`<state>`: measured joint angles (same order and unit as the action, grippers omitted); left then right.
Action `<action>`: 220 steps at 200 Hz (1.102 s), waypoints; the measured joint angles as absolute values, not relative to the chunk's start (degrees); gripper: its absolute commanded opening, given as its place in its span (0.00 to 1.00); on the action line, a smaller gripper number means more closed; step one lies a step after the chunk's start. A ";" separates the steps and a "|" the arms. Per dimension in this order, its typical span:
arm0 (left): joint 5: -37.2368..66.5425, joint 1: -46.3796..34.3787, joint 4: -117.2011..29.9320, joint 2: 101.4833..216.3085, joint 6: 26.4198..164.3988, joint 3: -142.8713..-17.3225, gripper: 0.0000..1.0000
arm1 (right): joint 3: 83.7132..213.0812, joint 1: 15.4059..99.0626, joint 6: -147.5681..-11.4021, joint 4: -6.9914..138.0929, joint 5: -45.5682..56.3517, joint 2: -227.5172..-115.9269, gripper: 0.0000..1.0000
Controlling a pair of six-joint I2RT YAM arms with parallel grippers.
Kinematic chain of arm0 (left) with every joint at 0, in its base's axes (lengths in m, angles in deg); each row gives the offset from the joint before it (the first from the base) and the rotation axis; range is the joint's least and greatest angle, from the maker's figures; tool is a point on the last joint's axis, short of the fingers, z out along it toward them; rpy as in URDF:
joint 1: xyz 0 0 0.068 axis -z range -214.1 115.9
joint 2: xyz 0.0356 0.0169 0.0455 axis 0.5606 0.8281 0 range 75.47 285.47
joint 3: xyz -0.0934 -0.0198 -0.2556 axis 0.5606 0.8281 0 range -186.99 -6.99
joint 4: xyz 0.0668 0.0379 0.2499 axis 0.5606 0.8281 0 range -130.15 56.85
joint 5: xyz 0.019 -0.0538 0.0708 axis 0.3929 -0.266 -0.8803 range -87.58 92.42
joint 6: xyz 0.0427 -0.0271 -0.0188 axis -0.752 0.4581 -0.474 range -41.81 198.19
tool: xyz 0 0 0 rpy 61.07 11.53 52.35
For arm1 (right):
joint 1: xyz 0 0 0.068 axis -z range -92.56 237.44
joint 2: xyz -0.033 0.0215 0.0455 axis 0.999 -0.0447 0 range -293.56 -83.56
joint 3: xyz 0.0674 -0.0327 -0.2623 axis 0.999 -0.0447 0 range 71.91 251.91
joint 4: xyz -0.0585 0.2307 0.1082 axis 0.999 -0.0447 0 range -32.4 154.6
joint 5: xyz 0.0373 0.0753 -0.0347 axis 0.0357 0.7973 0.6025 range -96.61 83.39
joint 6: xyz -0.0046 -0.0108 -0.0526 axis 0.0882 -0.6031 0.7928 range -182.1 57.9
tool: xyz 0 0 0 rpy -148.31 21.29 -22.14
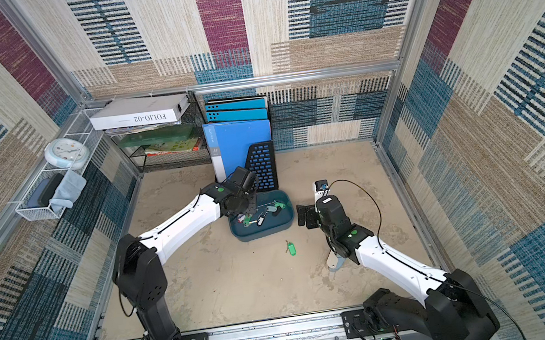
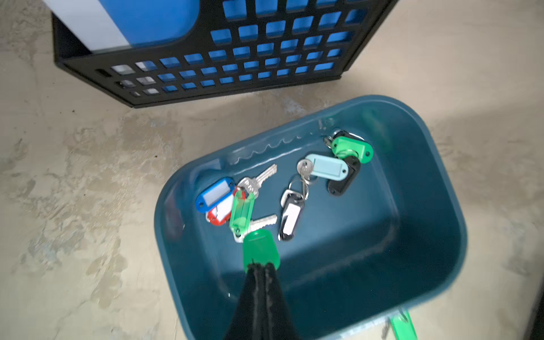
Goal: Take the keys out of the storage box
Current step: Pick up the key from the storage box, then place the key at the center of the board.
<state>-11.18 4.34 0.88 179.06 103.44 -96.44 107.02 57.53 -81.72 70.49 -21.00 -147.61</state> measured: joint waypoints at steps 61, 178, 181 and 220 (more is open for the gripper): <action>-6.46 14.48 -6.70 157.92 104.14 -75.24 0.01 | 107.37 57.48 -82.31 70.23 -20.26 -146.80 0.99; 2.33 17.93 -17.34 170.47 110.96 -67.74 0.01 | 106.69 57.48 -84.14 68.52 -19.38 -142.76 0.99; 2.35 17.93 -17.37 171.01 111.01 -67.92 0.01 | 106.63 57.48 -84.19 68.41 -19.40 -142.67 0.99; 2.11 17.93 -16.78 176.22 111.66 -70.21 0.04 | 106.50 57.48 -84.30 67.67 -19.19 -142.39 0.99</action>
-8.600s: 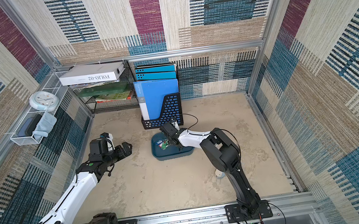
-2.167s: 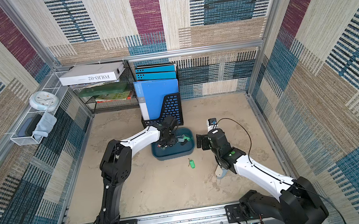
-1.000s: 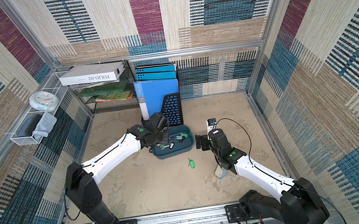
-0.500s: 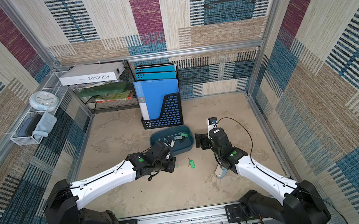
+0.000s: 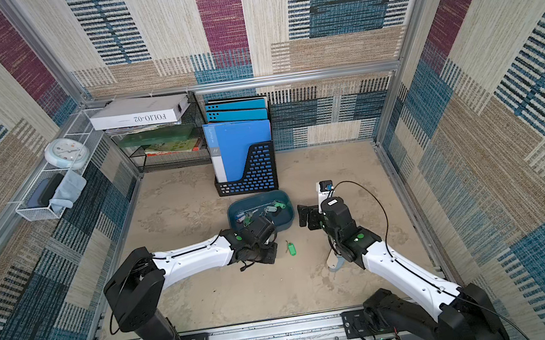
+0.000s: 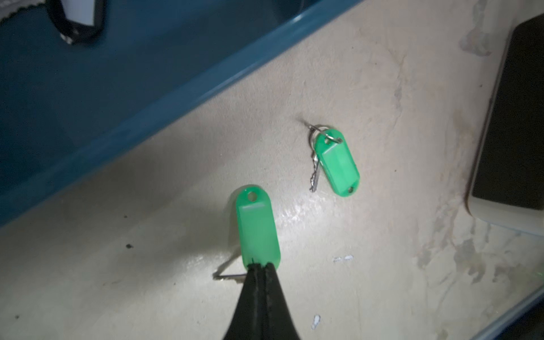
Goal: Take the keys out of the storage box
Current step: Place the key at the center of the board.
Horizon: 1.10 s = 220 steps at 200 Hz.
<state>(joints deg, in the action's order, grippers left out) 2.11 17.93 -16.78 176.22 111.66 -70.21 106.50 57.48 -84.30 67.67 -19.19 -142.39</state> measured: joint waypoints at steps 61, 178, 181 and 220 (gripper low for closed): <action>0.36 17.93 -15.88 178.01 112.28 -71.46 0.40 | 106.50 57.48 -84.27 67.52 -18.33 -143.28 0.99; -21.17 10.67 -6.83 156.35 115.97 -65.43 1.00 | 117.69 52.21 -82.11 65.70 -13.13 -158.04 0.93; -21.13 9.60 -7.12 156.33 115.97 -65.19 1.00 | 118.45 51.80 -82.04 65.57 -13.35 -158.95 0.92; -12.56 -4.21 -13.87 159.58 116.38 -62.56 0.95 | 130.93 48.02 -81.08 61.03 -17.37 -173.77 0.85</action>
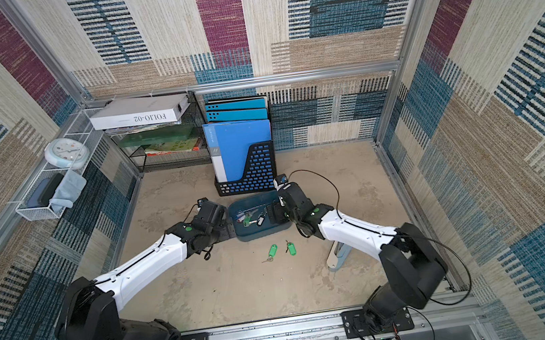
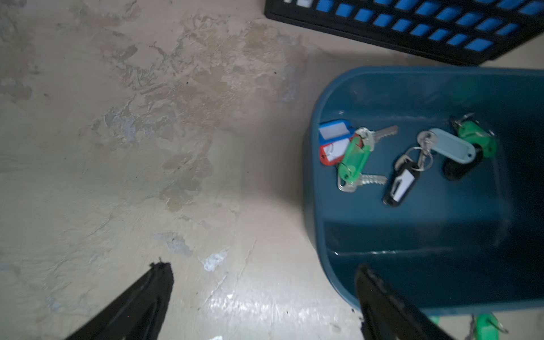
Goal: Take the keys out of the storage box
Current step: Place the key at the center of the board, then adjust the storage box at the center of the board.
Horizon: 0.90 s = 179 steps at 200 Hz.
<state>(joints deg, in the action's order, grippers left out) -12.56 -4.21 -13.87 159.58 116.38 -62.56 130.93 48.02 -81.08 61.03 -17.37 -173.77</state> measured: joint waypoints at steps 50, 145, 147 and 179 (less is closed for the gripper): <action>-0.76 -8.28 -21.30 170.10 114.59 -67.83 0.64 | 142.10 47.82 -81.24 54.49 -22.03 -187.30 0.81; 8.38 -10.99 -22.90 184.17 108.78 -80.97 0.37 | 150.19 47.93 -83.18 51.17 -25.87 -197.84 0.67; 8.42 -10.99 -22.90 184.28 108.62 -81.19 0.36 | 150.30 47.95 -83.27 51.17 -25.92 -198.03 0.67; 8.86 -10.99 -21.61 186.10 106.35 -84.77 0.40 | 151.46 48.06 -83.95 50.67 -27.12 -199.96 0.65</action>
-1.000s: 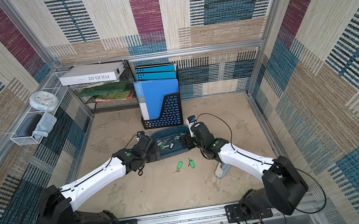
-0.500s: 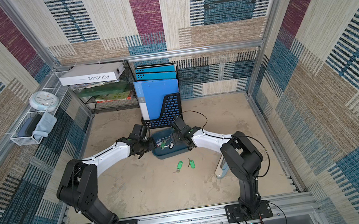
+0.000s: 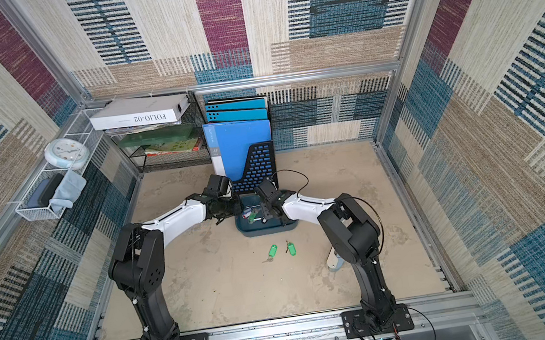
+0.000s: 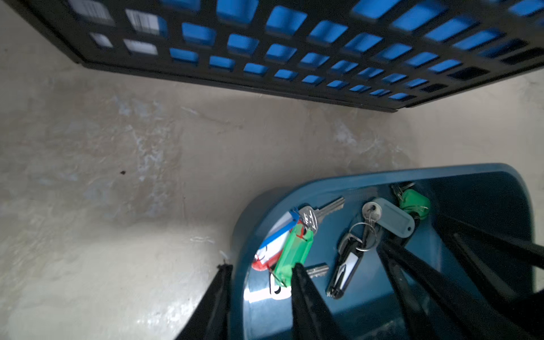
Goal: Take the keys out of the storage box
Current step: Adjust the storage box at the center of the board, then pick up the key from the storage box.
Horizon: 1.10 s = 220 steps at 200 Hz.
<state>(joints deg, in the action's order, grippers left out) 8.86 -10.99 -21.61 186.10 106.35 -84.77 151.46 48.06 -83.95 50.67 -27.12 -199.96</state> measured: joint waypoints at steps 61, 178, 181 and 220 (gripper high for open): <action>9.67 -10.99 -18.90 182.84 105.02 -85.36 0.77 | 151.19 49.13 -85.94 49.38 -29.74 -200.33 0.61; 6.87 -10.99 -19.27 160.59 105.00 -68.60 0.86 | 154.43 50.40 -86.81 49.79 -29.85 -204.52 0.22; 6.85 -11.01 -19.27 160.17 104.97 -68.38 0.86 | 154.45 50.40 -86.79 49.79 -29.87 -204.50 0.21; 5.19 -11.01 -19.27 157.42 104.56 -66.63 0.86 | 154.25 50.51 -86.18 49.77 -29.94 -202.58 0.08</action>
<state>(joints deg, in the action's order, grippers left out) 5.19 -11.01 -19.27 157.42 104.56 -66.63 154.25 50.51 -86.18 49.77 -29.94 -202.58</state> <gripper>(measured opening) 0.864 0.116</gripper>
